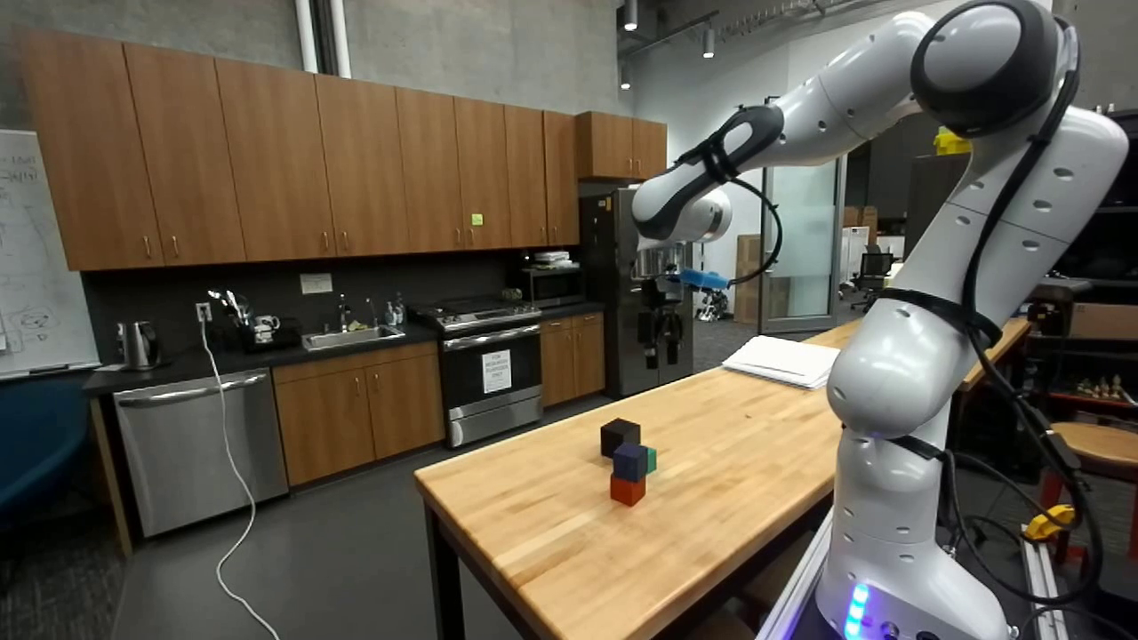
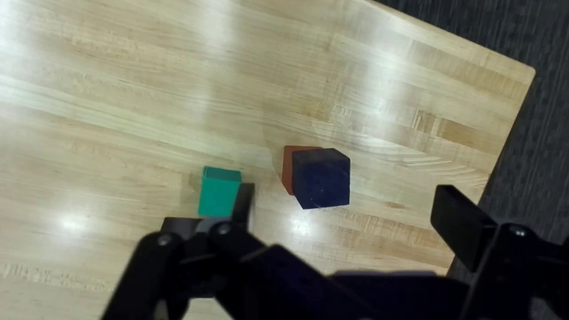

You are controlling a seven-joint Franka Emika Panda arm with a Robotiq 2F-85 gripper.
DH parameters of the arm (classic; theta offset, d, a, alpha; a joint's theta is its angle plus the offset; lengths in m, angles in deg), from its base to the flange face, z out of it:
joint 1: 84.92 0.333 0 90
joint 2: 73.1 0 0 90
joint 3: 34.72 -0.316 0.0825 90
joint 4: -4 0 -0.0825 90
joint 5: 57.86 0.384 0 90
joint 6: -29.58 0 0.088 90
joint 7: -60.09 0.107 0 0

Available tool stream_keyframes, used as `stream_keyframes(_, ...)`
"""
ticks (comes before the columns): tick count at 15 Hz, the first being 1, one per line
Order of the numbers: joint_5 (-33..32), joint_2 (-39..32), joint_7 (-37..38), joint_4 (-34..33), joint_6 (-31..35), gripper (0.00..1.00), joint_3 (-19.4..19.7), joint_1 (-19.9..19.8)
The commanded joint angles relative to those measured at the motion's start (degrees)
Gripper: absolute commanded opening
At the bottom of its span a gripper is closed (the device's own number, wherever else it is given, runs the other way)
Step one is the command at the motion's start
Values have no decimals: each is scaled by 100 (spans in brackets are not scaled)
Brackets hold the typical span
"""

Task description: Remove the blue block from the top of the orange block and put the green block on top of the orange block.

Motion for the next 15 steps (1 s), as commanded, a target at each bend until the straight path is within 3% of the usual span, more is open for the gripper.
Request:
stream_keyframes(1, 68, -175, -375, 274, 791, 100, -113, 153)
stream_keyframes(8, 135, -635, -459, 704, 2023, 100, -294, 391)
stream_keyframes(15, 108, -1379, -37, 826, 3269, 100, -522, 364)
